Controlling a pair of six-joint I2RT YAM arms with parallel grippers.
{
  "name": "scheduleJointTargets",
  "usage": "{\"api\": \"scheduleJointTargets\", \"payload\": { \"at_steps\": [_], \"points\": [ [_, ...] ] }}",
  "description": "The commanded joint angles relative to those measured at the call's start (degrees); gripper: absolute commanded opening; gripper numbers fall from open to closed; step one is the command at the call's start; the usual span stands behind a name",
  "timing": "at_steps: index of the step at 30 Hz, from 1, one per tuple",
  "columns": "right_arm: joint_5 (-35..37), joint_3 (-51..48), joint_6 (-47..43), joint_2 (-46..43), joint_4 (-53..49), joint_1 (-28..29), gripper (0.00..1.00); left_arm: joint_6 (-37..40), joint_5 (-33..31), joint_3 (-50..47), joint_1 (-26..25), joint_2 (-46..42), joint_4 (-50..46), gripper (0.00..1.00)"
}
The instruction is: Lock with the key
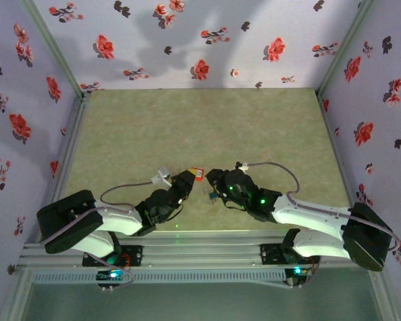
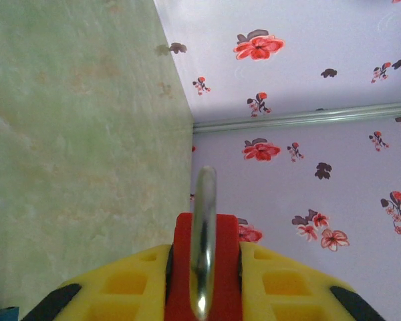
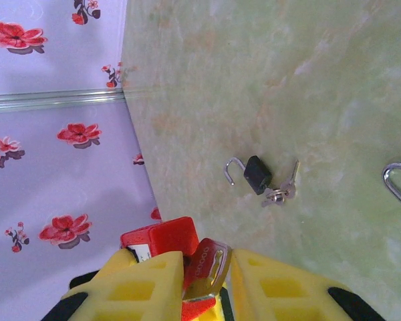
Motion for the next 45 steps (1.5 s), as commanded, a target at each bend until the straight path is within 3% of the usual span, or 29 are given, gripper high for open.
{"api": "scheduleJointTargets", "payload": {
  "at_steps": [1, 14, 30, 45],
  "points": [
    [0.64, -0.90, 0.59, 0.78, 2.25, 0.49, 0.23, 0.02, -0.69, 0.48, -0.43, -0.35, 3.79, 0.00],
    [2.27, -1.58, -1.57, 1.10, 4.48, 0.44, 0.18, -2.04, -0.68, 0.58, -0.96, -0.22, 3.96, 0.00],
    [6.59, -7.08, -7.22, -1.48, 16.73, 0.45, 0.17, -8.77, -0.69, 2.34, -1.51, 1.34, 4.34, 0.00],
    [4.88, -8.42, -9.87, -1.28, 21.94, 0.42, 0.18, -13.75, -0.78, 2.94, -1.86, 3.60, 4.41, 0.00]
  ]
}}
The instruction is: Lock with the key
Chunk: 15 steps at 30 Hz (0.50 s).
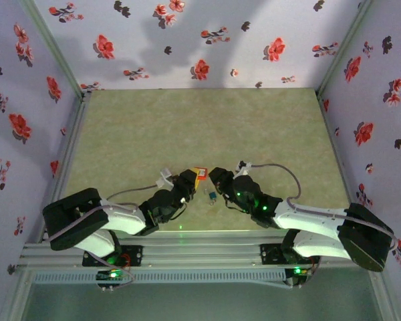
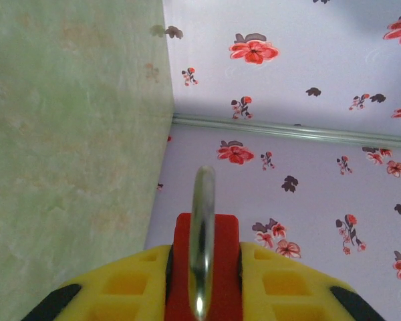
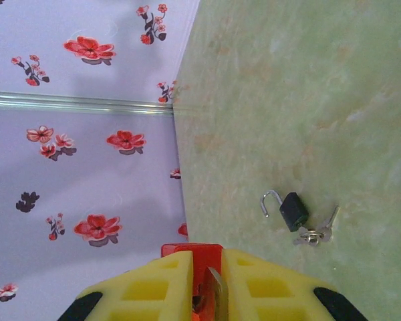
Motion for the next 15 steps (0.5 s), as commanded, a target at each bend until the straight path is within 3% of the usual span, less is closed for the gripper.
{"api": "scheduleJointTargets", "payload": {
  "at_steps": [1, 15],
  "points": [
    [0.38, -0.84, -1.59, -0.83, 3.73, 0.45, 0.18, -1.37, -0.62, 1.38, -0.61, 0.96, 1.84, 0.00],
    [1.31, -2.05, -1.80, -1.11, 4.17, 0.49, 0.12, -3.69, -0.85, 1.72, -0.90, 1.77, 1.83, 0.00]
  ]
}}
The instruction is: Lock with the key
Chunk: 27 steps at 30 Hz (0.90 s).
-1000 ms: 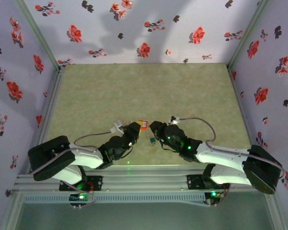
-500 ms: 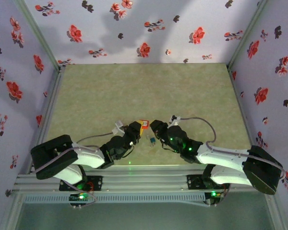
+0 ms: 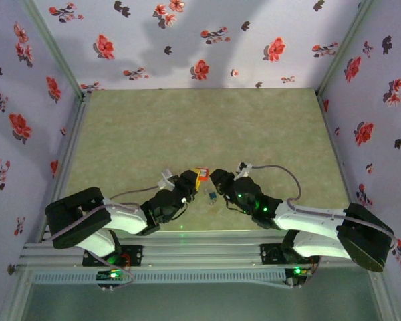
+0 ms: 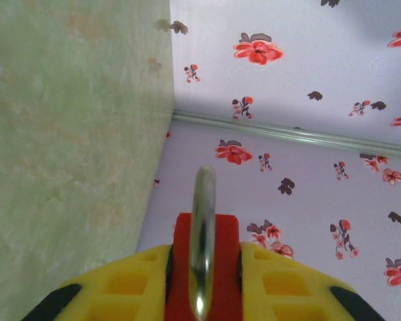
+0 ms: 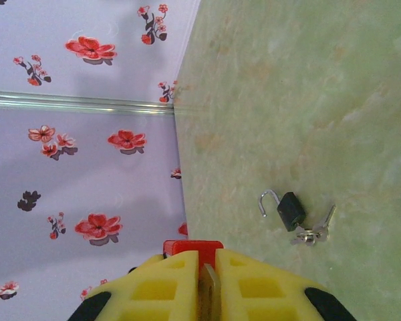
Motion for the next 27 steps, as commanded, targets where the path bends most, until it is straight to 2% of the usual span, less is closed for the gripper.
{"api": "scheduleJointTargets", "payload": {
  "at_steps": [1, 10, 17, 27],
  "points": [
    [1.37, -0.58, -1.55, -1.11, 2.42, 0.53, 0.12, -0.78, -0.87, 1.32, -0.62, 0.55, 1.57, 0.00],
    [1.93, -1.15, -1.77, -0.60, 3.78, 0.52, 0.08, -1.81, -1.22, 1.49, -0.87, 0.76, 1.54, 0.00],
    [2.70, -1.61, -2.17, -0.79, 4.20, 0.52, 0.00, -2.20, -1.49, 1.80, -0.96, 0.80, 1.57, 0.00],
    [3.67, -2.20, -2.43, -2.24, 3.03, 0.51, 0.00, -2.37, -2.20, 1.32, -0.97, 0.79, 1.55, 0.00]
  ]
}}
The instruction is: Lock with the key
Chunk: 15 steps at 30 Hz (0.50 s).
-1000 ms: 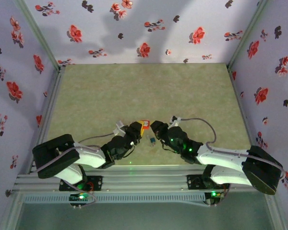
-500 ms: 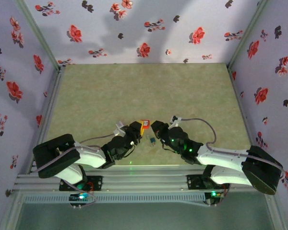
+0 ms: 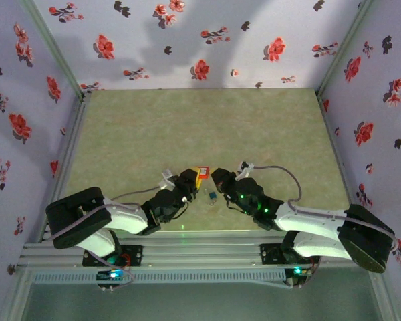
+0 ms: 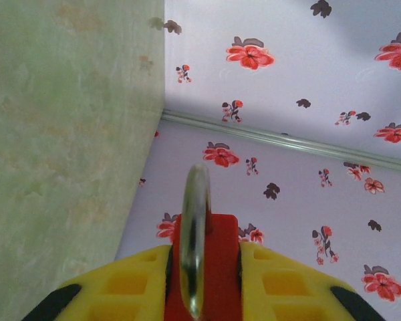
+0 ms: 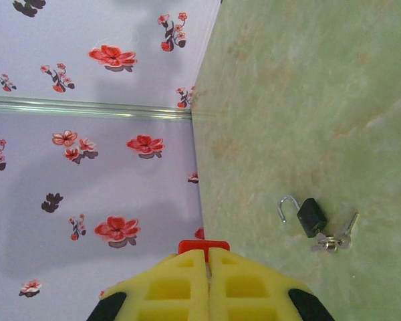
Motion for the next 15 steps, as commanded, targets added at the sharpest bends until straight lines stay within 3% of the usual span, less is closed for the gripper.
{"api": "scheduleJointTargets", "payload": {
  "at_steps": [1, 15],
  "points": [
    [2.84, -1.25, -2.50, -1.69, -0.96, 0.51, 0.00, 0.48, -1.37, 0.75, -0.66, 0.61, 0.64, 0.00],
    [4.61, -2.82, -2.57, -4.83, -2.99, 0.49, 0.00, -0.52, -2.02, 0.42, -0.66, 1.25, 0.53, 0.00]
  ]
}}
